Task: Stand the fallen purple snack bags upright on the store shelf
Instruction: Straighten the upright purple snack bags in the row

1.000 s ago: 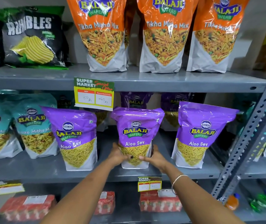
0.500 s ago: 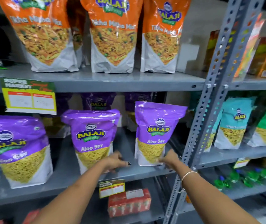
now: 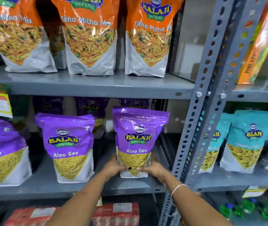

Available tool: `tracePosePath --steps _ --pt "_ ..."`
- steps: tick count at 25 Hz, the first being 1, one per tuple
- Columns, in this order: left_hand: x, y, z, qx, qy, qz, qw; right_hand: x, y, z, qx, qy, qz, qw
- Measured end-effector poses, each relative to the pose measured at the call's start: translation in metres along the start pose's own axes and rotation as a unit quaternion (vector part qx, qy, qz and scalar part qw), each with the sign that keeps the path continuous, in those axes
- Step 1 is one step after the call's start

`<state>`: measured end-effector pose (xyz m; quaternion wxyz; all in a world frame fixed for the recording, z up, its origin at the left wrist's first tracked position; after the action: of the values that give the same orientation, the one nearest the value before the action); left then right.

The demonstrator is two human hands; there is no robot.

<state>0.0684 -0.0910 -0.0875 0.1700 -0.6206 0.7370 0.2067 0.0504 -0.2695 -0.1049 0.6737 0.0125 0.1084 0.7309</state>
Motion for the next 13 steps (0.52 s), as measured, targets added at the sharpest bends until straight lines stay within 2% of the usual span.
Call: tracePosePath --steps 5,10,13 --pt "0.009 0.004 -0.02 0.024 -0.09 0.003 0.996 -0.017 0.004 0.0 -0.012 0.014 -0.015 1.0" --pt "0.016 0.009 -0.021 0.018 -0.093 0.022 0.995 -0.008 0.033 0.017 0.004 -0.023 0.01 1.0" --pt "0.015 0.011 -0.016 0.021 -0.084 0.025 0.996 -0.005 0.036 0.019 -0.007 -0.02 -0.008 1.0"
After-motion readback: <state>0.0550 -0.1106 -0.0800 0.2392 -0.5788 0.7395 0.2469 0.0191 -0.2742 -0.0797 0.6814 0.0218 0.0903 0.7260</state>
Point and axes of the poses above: each hand's wrist, its own y-axis away from the middle knuckle, its own x-axis out of the palm, z = x × y, the point moved 8 cm from there along -y, towards the middle knuckle, and after that the axes turned 9 degrees about -y, right-handed, at the moved point
